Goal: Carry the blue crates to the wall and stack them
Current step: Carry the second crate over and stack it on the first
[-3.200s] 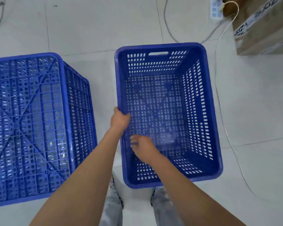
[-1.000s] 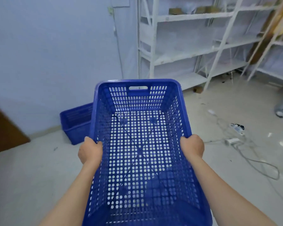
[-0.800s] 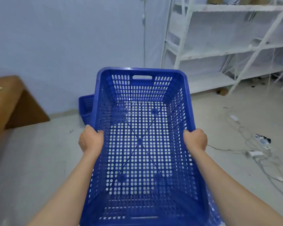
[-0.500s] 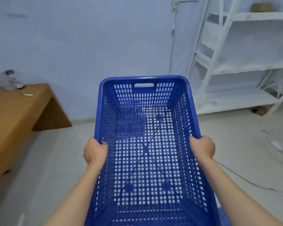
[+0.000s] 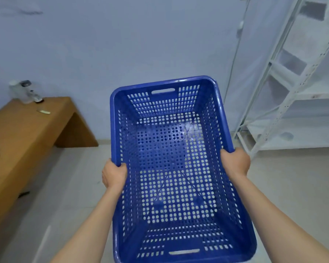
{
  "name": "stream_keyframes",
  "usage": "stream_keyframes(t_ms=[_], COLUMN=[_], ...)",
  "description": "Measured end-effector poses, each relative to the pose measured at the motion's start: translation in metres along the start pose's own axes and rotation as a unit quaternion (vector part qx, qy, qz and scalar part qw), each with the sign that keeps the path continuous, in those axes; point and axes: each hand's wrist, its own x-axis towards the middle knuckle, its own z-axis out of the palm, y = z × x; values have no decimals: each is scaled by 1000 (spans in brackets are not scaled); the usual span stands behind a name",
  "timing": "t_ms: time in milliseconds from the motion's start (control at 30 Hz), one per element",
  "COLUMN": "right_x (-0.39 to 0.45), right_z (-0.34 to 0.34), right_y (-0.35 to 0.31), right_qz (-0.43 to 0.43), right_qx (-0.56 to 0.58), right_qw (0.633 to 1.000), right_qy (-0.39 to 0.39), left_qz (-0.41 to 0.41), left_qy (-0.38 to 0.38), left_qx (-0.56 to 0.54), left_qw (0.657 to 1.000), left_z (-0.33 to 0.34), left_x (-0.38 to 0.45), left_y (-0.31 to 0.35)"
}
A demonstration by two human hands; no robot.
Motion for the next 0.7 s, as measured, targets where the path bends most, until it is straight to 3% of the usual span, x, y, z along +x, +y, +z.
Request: stream_keyframes(t_ms=[233, 367, 533, 700], right_x=[103, 171, 253, 323], right_z=[88, 138, 212, 301], right_y=[-66, -117, -178, -235], right_qz=[-27, -78, -169, -273], right_qx=[-42, -74, -137, -203], right_qw=[999, 994, 975, 932], right_qy=[-18, -24, -43, -127], left_qz=[-87, -184, -350, -469], left_qy=[-100, -143, -197, -168], left_qx=[-66, -121, -228, -302], left_qw=[989, 965, 887, 812], left_z=[77, 130, 190, 250], left_x=[128, 192, 238, 270], left_y=[2, -2, -1, 9])
